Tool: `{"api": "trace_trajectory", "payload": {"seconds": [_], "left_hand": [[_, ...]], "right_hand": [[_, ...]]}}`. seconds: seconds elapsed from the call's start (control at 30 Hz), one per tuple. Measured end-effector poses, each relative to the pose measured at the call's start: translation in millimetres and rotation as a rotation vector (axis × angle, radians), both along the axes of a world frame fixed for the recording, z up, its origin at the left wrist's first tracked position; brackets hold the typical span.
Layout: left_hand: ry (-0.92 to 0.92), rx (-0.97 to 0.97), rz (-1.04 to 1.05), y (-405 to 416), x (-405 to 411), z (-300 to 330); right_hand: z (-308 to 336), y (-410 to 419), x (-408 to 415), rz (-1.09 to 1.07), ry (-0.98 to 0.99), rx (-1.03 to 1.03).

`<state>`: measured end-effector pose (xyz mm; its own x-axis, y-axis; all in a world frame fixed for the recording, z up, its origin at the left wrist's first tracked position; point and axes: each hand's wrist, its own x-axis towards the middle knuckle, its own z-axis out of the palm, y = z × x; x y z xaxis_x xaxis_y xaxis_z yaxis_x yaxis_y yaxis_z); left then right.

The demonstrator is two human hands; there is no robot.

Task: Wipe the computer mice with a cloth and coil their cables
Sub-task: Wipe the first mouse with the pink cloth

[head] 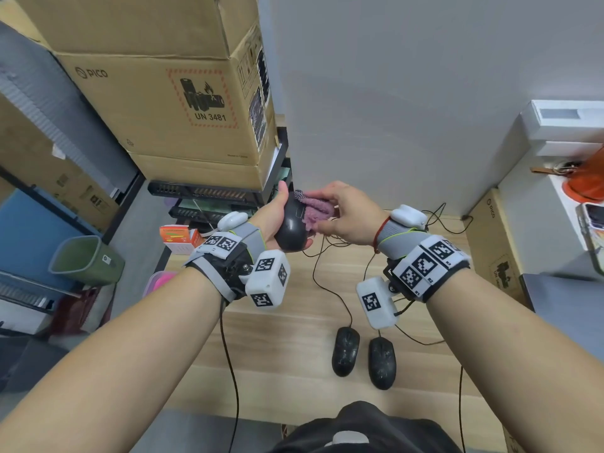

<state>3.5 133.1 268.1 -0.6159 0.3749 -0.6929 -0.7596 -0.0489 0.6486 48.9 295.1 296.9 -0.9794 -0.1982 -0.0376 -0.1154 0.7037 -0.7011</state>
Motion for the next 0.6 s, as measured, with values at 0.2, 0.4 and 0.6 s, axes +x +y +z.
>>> {"api": "trace_trajectory", "payload": {"seconds": [0.2,0.4,0.6], "left_hand": [[-0.035,0.043,0.015,6.3,4.7,7.1],[-0.041,-0.010,0.022,6.1,8.6,9.5],[-0.049,-0.007,0.113,6.3,6.2,14.5]], "right_hand": [[12.7,-17.3,7.6,0.033,0.098,-0.102],[14.3,-10.9,0.8,-0.076,0.095,-0.051],[13.3,-19.2,7.3,0.072,0.083,-0.072]]}}
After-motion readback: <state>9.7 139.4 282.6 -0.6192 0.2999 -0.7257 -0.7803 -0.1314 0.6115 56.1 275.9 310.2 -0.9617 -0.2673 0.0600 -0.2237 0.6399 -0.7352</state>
